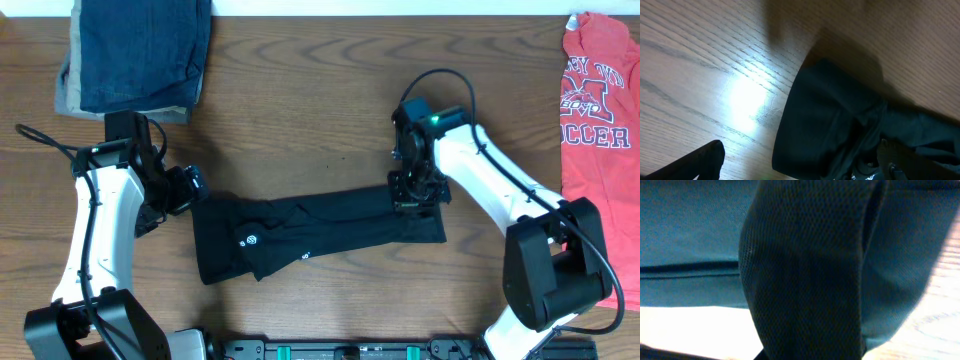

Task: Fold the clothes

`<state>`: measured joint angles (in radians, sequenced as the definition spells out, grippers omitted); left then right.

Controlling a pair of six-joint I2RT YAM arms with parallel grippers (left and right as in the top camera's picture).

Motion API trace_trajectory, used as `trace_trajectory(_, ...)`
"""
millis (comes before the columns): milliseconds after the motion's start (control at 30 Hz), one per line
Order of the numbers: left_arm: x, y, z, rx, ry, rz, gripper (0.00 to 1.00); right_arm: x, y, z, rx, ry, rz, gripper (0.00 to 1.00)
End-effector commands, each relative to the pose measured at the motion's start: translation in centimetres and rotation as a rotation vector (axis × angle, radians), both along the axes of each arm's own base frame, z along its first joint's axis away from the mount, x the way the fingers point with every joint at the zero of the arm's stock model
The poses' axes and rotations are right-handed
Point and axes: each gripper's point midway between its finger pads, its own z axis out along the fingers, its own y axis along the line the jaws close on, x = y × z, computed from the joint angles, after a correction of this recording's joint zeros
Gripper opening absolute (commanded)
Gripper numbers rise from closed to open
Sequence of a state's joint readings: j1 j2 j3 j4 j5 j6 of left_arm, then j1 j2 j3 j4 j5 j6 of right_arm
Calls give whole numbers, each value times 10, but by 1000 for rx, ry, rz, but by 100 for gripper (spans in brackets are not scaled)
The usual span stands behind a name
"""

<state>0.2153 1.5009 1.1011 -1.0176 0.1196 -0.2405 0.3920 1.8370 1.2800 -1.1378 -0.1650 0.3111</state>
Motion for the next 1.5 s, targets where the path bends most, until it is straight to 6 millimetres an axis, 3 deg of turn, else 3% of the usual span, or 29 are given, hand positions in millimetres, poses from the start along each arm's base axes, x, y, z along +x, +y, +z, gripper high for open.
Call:
trace_trajectory(0, 3, 4, 5, 17, -14, 16, 98, -9, 12, -7, 53, 26, -6, 8)
trace_trajectory(200, 3, 4, 5, 17, -13, 16, 98, -8, 46, -7, 230, 24, -7, 4)
trace_trajectory(433, 3, 4, 5, 17, -14, 16, 98, -4, 59, -5, 280, 1, 8, 7)
trace_trajectory(567, 3, 4, 5, 17, -14, 16, 98, -4, 62, -6, 283, -5, 17, 17)
trace_trajectory(600, 3, 4, 5, 17, -14, 16, 98, -4, 63, -6, 284, -8, 21, 25)
trace_trajectory(800, 3, 4, 5, 17, -13, 16, 98, -5, 72, -5, 293, -17, 31, 54)
trace_trajectory(900, 3, 4, 5, 17, -13, 16, 98, -7, 76, -3, 321, -5, 29, 55)
trace_trajectory(1233, 3, 4, 5, 17, -13, 16, 98, 19, 41, 15, 332, -11, -56, 53)
trace_trajectory(1467, 3, 4, 5, 17, -14, 16, 98, 28, 29, 13, 315, -41, -61, 44)
